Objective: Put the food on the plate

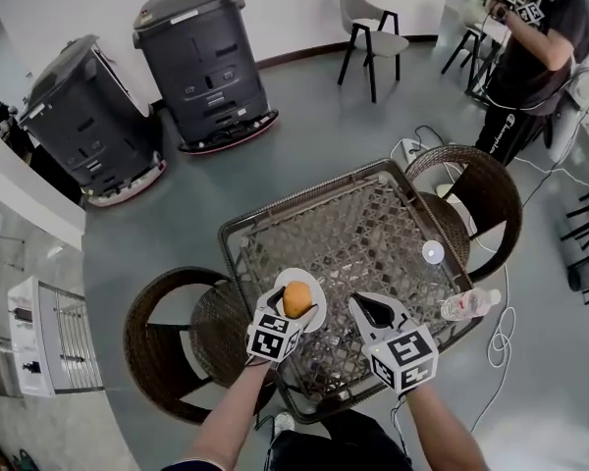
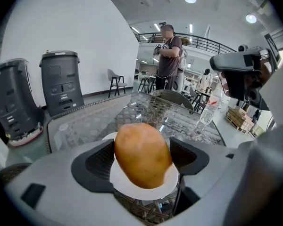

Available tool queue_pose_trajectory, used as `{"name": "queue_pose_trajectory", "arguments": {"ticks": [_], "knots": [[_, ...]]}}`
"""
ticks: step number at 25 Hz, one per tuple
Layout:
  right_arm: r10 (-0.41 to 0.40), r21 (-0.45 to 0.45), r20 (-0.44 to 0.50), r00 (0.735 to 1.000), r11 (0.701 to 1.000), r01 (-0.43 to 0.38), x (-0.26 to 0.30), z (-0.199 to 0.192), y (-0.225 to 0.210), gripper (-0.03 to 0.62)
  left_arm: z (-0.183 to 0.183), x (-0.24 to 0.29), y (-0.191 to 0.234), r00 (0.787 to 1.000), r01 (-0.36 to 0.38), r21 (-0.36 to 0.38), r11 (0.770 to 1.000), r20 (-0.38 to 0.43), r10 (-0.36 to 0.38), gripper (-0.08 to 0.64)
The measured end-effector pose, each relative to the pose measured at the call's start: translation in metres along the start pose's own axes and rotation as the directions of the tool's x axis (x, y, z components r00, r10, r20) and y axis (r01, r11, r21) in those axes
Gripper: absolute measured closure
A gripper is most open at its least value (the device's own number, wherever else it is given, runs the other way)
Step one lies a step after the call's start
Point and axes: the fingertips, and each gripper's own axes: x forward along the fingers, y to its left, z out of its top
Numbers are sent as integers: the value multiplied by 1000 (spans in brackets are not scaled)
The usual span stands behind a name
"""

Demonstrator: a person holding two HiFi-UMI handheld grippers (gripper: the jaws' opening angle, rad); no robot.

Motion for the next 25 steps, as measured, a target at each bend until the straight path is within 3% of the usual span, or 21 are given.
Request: {"name": "queue_pose_trajectory", "arguments": {"ticks": [12,25], "knots": [[-6,41,-20,1000,999,7,3,-15,-6,588,-22,25,10,990,-12,-25,1000,-140,9,193],[-13,53,-15,1000,998,14,-3,-17,-6,588,-22,33,11,993,-36,15,999,-114,37,193]]}}
